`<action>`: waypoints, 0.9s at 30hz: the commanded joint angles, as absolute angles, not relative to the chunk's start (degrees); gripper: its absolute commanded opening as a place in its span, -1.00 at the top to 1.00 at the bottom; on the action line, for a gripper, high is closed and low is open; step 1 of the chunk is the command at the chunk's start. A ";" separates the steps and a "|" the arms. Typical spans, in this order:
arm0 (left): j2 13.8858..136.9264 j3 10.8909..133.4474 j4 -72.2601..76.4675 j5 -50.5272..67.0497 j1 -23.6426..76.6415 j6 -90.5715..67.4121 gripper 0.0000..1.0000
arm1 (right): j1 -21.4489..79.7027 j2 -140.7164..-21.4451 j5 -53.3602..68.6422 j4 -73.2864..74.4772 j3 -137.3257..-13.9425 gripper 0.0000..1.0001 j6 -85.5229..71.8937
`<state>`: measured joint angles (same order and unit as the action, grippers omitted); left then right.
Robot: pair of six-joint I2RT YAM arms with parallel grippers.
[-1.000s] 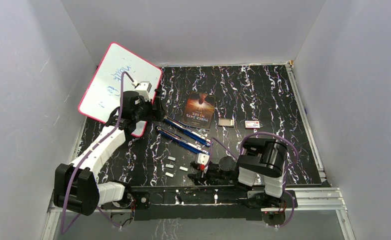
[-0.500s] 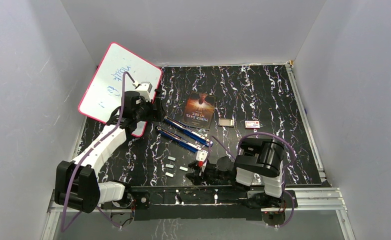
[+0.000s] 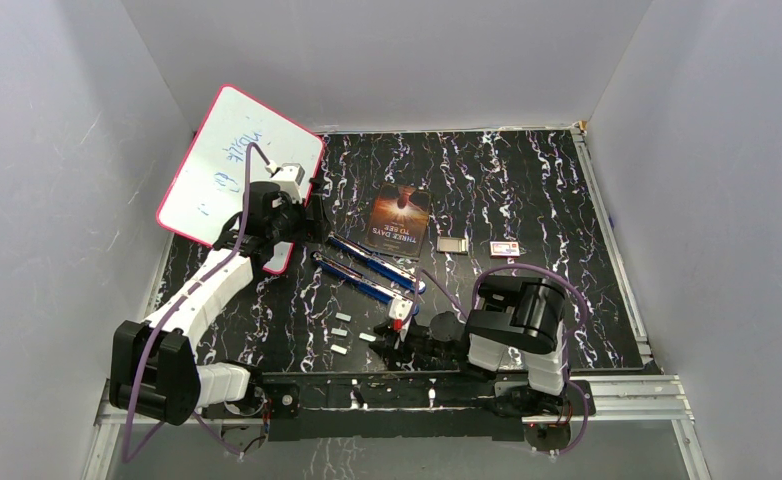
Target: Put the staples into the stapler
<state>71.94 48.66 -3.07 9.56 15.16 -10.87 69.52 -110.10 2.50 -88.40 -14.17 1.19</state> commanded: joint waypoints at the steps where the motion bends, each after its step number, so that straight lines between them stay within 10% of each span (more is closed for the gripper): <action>1: 71.74 50.81 -3.16 9.03 14.94 -10.20 -0.58 | 69.86 -111.67 1.70 -85.67 -14.50 0.11 0.45; 17: 71.31 50.71 -3.16 9.14 14.91 -10.13 -0.58 | 70.05 -110.49 4.34 -89.11 -12.75 0.74 3.03; 27: 71.43 50.62 -2.73 9.06 14.23 -10.41 -0.58 | 69.90 -89.17 3.36 -69.61 -21.82 1.00 11.27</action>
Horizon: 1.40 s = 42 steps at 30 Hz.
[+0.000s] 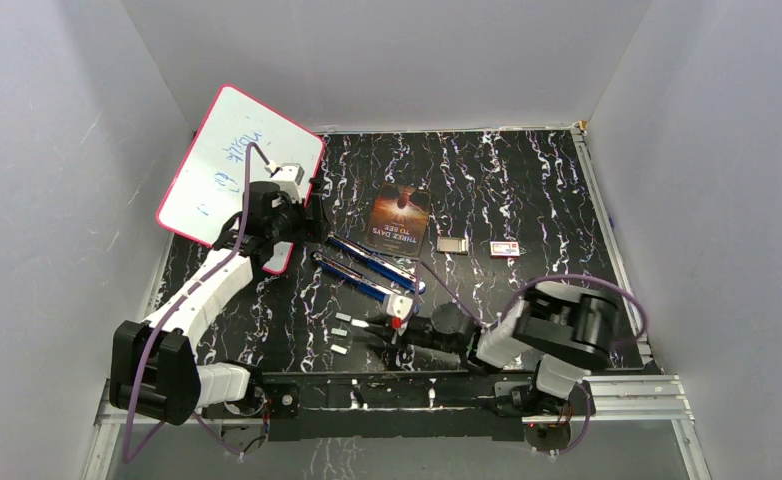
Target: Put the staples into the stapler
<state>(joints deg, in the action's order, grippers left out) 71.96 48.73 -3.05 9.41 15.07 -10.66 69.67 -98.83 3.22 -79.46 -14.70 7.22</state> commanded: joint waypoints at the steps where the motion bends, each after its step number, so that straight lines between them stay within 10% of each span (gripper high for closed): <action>1: 71.52 50.62 -2.68 9.06 13.95 -10.50 -0.58 | 69.65 -86.93 3.15 -66.46 -23.50 1.00 11.52; 22: 81.19 56.03 -2.35 12.72 13.25 -9.69 -0.58 | 49.70 -75.14 5.46 -20.59 -36.98 1.00 -1.45; 42: 82.09 56.38 -3.87 15.10 13.32 -6.77 -0.61 | 54.91 -80.61 -2.04 -25.12 -35.57 1.00 -2.43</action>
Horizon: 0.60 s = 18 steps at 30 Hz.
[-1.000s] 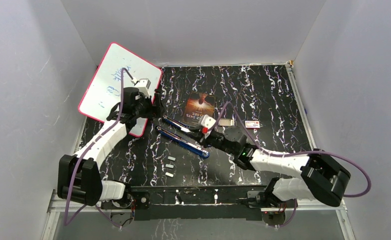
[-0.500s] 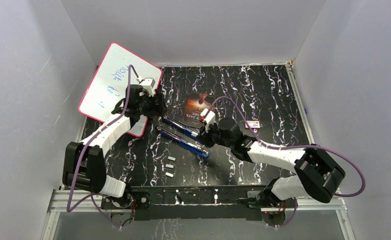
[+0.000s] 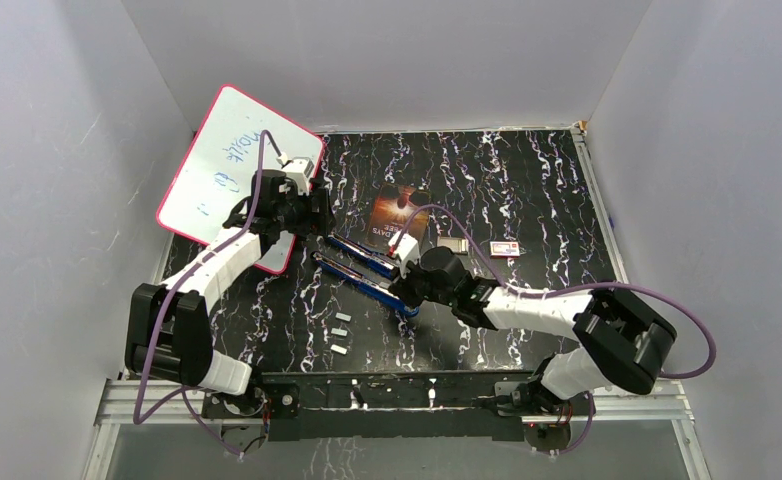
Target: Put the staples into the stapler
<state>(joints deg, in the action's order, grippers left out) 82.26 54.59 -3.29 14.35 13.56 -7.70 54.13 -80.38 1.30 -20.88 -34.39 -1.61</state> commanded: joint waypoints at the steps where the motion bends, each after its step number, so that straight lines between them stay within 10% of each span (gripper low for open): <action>1: 82.09 56.37 -3.90 15.07 13.34 -6.77 -0.61 | 54.93 -80.82 -2.17 -25.21 -35.65 1.00 -2.45; 18: 82.16 56.08 -3.53 15.21 13.36 -7.21 -0.63 | 57.74 -82.36 -4.79 -25.10 -37.27 1.00 -3.21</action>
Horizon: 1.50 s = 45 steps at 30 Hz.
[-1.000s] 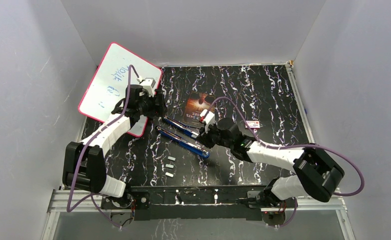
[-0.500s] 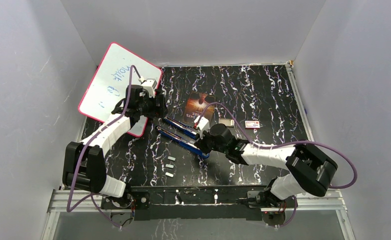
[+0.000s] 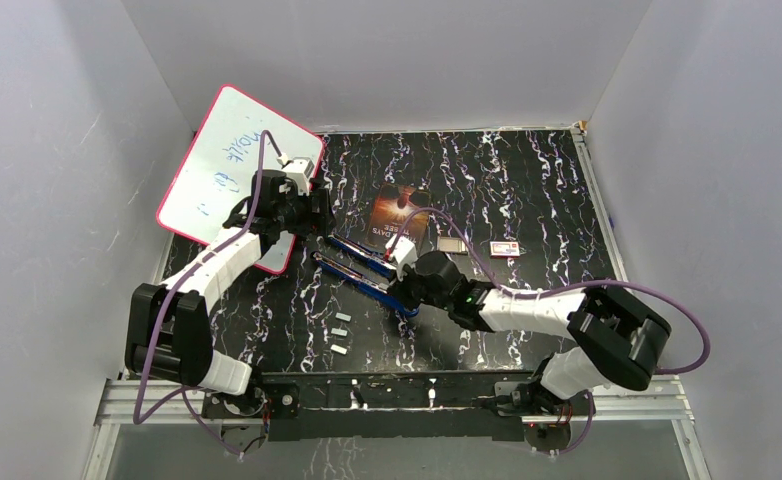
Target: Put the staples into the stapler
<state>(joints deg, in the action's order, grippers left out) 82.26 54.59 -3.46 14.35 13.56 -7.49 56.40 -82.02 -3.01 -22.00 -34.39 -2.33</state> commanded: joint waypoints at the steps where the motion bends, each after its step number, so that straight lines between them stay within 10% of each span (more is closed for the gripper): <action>1: 82.18 56.07 -3.50 15.16 13.43 -7.21 -0.63 | 57.96 -82.46 -4.89 -25.19 -37.34 1.00 -3.31; 45: 82.22 55.94 -3.43 15.16 13.39 -7.29 -0.68 | 58.69 -84.70 -8.69 -21.61 -37.69 1.00 -5.27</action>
<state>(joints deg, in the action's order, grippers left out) 82.30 54.59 -3.46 14.37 13.56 -7.51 58.52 -84.25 -7.42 -20.93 -34.85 -4.47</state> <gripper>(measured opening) 0.834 0.229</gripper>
